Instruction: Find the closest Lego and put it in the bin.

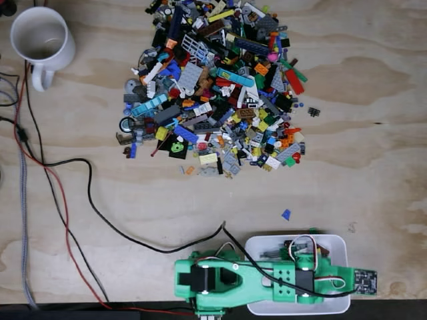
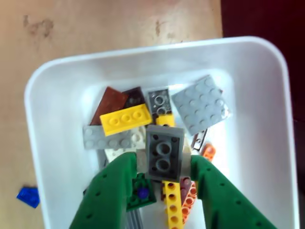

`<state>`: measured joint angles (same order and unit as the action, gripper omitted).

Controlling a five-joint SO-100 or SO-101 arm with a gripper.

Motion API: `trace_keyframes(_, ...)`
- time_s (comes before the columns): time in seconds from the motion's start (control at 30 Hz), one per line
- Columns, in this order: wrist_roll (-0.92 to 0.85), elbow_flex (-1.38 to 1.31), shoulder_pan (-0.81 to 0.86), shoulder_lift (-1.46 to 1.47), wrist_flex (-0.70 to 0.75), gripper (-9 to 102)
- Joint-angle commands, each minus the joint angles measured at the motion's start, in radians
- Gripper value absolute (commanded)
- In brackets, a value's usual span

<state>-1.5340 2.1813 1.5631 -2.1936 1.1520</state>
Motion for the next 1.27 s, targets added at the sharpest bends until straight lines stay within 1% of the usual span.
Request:
trace_keyframes(0.0,-0.012,-0.018,-0.009,-0.074,-0.064,16)
trace_keyframes(0.07,-0.012,-0.04,-0.06,-0.089,-0.074,16)
trace_keyframes(0.17,-0.023,-0.049,-0.195,-0.12,-0.104,15)
trace_keyframes(0.27,-0.035,-0.063,-0.311,-0.17,-0.098,16)
trace_keyframes(0.3,-0.017,-0.069,-0.37,-0.184,-0.106,8)
trace_keyframes(0.37,-0.023,-0.075,-0.497,-0.222,-0.097,1)
trace_keyframes(0.53,-0.029,0.035,-0.788,-0.35,-0.146,0)
trace_keyframes(0.6,-0.028,0.132,-0.905,-0.454,-0.199,0)
trace_keyframes(0.67,-0.023,0.209,-1.019,-0.548,-0.202,0)
trace_keyframes(0.8,-0.017,0.302,-1.203,-0.664,-0.15,0)
trace_keyframes(0.97,0.012,0.362,-1.339,-0.713,-0.081,0)
trace_keyframes(1.23,0.072,0.396,-1.471,-0.701,-0.025,0)
